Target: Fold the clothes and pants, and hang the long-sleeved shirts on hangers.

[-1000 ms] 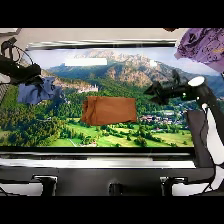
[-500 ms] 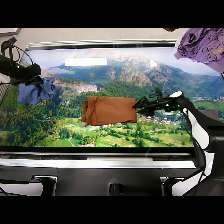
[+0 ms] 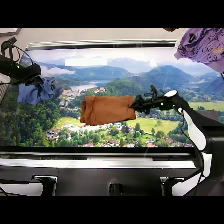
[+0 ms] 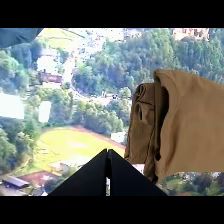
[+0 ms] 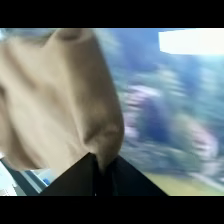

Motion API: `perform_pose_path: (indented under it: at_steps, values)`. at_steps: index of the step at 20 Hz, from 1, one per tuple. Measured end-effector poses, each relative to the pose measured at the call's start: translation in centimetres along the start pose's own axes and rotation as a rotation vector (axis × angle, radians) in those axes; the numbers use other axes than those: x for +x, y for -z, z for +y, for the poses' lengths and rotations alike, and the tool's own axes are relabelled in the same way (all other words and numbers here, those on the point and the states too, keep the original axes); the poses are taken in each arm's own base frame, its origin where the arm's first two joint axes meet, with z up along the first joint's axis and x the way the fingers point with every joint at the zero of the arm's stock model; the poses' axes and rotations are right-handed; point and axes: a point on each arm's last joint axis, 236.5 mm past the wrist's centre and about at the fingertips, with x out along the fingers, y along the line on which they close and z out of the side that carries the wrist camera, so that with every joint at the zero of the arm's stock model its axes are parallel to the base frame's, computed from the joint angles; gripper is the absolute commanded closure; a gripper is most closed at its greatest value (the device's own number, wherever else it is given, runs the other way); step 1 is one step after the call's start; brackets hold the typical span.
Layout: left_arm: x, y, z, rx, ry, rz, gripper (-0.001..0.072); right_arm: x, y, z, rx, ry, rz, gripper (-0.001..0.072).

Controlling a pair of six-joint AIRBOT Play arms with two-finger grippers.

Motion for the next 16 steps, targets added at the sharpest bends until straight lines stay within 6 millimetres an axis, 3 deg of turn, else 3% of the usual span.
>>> perform_pose_path:
  at_steps: [3, 8, 11, 16]
  values:
    - [0.0, 0.0, 0.0, 0.000, 0.000, 0.000, 0.0691, -2.7, -2.2, 3.4, -0.049, -0.012, -0.069, 0.0684]
    - [0.0, 0.0, -0.1, 0.000, 0.005, 0.001, 0.0691, -10.6, -7.0, 7.8, -0.078, -0.028, -0.246, 0.0684]
    - [0.0, 0.0, -0.1, 0.000, 0.006, 0.001, 0.0691, -16.2, -9.1, 8.1, -0.056, -0.016, -0.366, 0.0684]
    - [0.0, 0.0, -0.2, -0.006, 0.008, 0.002, 0.0691, -25.6, -11.3, 6.2, 0.031, 0.027, -0.574, 0.0684]
